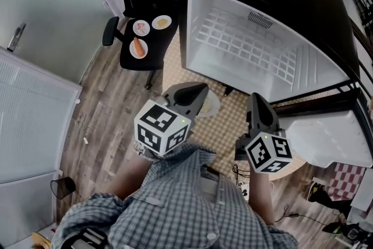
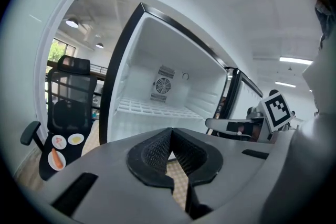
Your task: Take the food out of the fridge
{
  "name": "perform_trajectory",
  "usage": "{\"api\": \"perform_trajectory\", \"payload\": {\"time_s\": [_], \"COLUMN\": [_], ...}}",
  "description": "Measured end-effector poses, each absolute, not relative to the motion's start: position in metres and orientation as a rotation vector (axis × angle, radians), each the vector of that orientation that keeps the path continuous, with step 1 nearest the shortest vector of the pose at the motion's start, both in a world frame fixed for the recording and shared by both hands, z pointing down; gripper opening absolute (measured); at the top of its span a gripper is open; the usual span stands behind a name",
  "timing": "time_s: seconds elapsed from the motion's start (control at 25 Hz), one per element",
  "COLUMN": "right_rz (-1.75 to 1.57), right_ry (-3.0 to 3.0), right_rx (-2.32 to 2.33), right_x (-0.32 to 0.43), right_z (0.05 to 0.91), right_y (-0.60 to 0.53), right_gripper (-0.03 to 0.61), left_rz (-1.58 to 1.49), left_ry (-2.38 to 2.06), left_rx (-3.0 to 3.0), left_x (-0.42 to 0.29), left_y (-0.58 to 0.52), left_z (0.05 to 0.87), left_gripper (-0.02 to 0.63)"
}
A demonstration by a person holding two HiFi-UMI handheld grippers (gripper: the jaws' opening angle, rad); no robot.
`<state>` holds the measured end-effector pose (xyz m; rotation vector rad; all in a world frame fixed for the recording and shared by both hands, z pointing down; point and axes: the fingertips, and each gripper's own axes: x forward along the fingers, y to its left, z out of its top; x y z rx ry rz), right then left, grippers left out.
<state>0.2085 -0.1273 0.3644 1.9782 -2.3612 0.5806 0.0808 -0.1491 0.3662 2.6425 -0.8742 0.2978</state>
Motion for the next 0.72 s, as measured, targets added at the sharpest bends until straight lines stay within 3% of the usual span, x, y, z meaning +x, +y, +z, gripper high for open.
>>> {"api": "perform_trajectory", "payload": {"time_s": [0.32, 0.72], "right_rz": [0.335, 0.335], "right_ry": [-2.313, -2.289], "right_rx": [2.003, 2.027], "right_x": [0.215, 0.225], "right_z": [0.334, 0.334], "right_y": [-0.121, -0.120], "right_gripper": [0.009, 0.009], "left_rz": [0.324, 0.316], "left_ry": [-0.856, -0.854], "left_rx": [2.719, 2.717], "left_x": [0.093, 0.091], "left_y": [-0.147, -0.147], "left_z": [0.354, 0.353], "left_gripper": [0.005, 0.005]}}
